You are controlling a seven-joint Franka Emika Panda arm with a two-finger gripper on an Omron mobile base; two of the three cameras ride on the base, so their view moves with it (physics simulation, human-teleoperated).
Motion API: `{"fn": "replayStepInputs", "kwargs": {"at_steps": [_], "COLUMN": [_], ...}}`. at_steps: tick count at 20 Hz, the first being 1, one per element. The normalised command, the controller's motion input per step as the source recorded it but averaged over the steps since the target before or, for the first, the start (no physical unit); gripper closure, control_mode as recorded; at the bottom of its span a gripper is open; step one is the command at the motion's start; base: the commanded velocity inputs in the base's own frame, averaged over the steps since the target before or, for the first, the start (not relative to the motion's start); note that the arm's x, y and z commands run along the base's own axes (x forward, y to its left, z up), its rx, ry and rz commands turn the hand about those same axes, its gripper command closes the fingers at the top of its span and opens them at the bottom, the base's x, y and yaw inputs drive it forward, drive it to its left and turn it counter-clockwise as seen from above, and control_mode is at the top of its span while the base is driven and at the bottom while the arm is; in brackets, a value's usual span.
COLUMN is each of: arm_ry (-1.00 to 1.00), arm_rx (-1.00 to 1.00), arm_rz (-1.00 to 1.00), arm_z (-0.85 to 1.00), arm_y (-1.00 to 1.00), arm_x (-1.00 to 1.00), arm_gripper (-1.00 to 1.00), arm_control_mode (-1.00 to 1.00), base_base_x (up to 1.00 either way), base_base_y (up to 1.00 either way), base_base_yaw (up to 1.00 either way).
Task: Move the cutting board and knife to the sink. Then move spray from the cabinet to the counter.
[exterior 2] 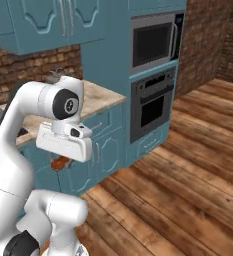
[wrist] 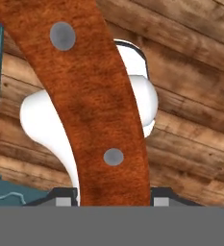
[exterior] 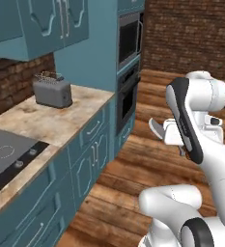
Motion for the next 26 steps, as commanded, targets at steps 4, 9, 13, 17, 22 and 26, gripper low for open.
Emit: {"fn": "replayStepInputs", "kwargs": {"at_steps": [4, 9, 13, 17, 22, 26], "arm_ry": [0.0, 0.0, 0.0, 0.0, 0.0, 0.0], "arm_rx": [0.0, 0.0, 0.0, 0.0, 0.0, 0.0], "arm_rz": [0.0, 0.0, 0.0, 0.0, 0.0, 0.0], "arm_z": [0.0, 0.0, 0.0, 0.0, 0.0, 0.0], "arm_y": [0.0, 0.0, 0.0, 0.0, 0.0, 0.0], "arm_x": [0.0, 0.0, 0.0, 0.0, 0.0, 0.0], "arm_gripper": [1.0, 1.0, 1.0, 1.0, 1.0, 1.0], "arm_control_mode": [1.0, 1.0, 1.0, 1.0, 1.0, 1.0], "base_base_x": [0.65, 1.0, 1.0, 1.0, 1.0, 1.0], "base_base_y": [-0.06, 0.0, 0.04, 0.07, 0.1, 0.13], "base_base_yaw": [-0.55, -0.33, -0.28, -0.35, -0.38, -0.4]}}
